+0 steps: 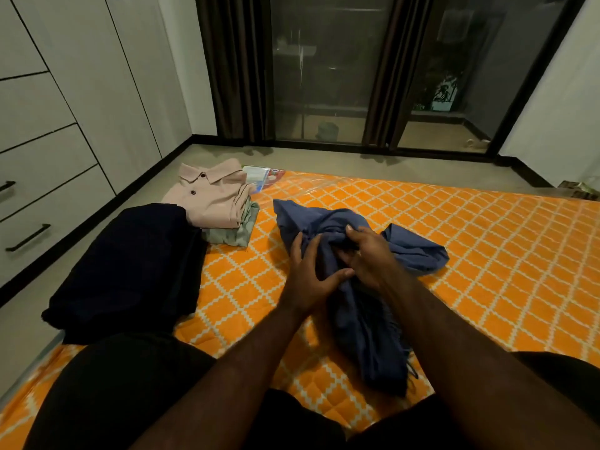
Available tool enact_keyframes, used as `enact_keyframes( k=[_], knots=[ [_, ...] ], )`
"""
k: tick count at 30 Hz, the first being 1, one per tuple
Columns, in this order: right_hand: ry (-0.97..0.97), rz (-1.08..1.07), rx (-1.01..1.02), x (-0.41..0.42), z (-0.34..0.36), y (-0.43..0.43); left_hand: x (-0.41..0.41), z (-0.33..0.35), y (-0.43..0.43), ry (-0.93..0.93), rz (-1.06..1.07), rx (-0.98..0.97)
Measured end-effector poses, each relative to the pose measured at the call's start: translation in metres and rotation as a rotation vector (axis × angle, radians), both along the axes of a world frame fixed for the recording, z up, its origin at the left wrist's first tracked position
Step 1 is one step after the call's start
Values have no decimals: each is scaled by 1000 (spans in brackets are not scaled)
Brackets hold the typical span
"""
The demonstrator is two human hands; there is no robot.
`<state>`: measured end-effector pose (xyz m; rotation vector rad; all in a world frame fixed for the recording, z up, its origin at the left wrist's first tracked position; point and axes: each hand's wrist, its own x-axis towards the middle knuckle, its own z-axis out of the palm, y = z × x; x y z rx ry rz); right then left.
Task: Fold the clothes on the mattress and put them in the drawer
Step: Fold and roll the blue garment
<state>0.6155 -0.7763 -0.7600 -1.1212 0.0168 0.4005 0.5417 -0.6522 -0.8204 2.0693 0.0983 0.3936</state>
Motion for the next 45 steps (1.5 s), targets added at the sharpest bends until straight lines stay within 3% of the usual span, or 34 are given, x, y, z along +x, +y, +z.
enact_keyframes(
  k=[1, 4, 6, 7, 10, 12, 14, 15, 18, 21, 24, 27, 29, 36, 39, 41, 43, 45],
  knots=[
    [14, 65, 28, -1, 1, 1, 2, 0, 0, 12, 48, -12],
    [1, 212, -175, 1, -2, -1, 9, -3, 7, 58, 189, -48],
    [-62, 129, -310, 6, -5, -2, 12, -10, 18, 84, 238, -79],
    [-142, 27, -438, 11, -7, -4, 12, -13, 22, 107, 264, -80],
    [-376, -201, -1089, 30, -21, -21, 13, -17, 31, 110, 363, -4],
    [-239, -169, -1398, 33, -32, -33, 14, -18, 29, 42, 386, 133],
    [-74, -70, -1521, 28, -36, -39, 13, -13, 22, -62, 321, 229],
    [-80, 6, -1539, 28, -39, -41, 10, -7, 18, -109, 255, 227],
    [-154, 117, -1434, 27, -32, -39, 1, 12, 4, -138, -42, 187],
    [-16, 33, -946, 25, -24, -28, -8, 21, -8, -67, -275, 171],
    [138, 53, -449, 7, -3, -16, -11, 22, -14, -110, -224, 103],
    [212, 62, -119, -3, 15, -17, -6, 18, -10, -81, -118, 8],
    [209, 120, -16, -8, 22, -19, -2, 16, -3, -76, -35, -41],
    [63, 365, -24, -17, 30, -8, 5, 21, 9, -87, 3, -287],
    [-50, 226, -289, -10, 28, -9, 9, 21, 21, -92, 194, -476],
    [-256, 176, -774, -3, 28, -18, 12, 20, 30, -76, 353, -527],
    [-417, 397, -1410, 4, 26, -32, 13, 17, 38, -47, 470, -521],
    [-176, 755, -1718, 3, 22, -39, 13, 15, 41, -46, 519, -474]
  ],
)
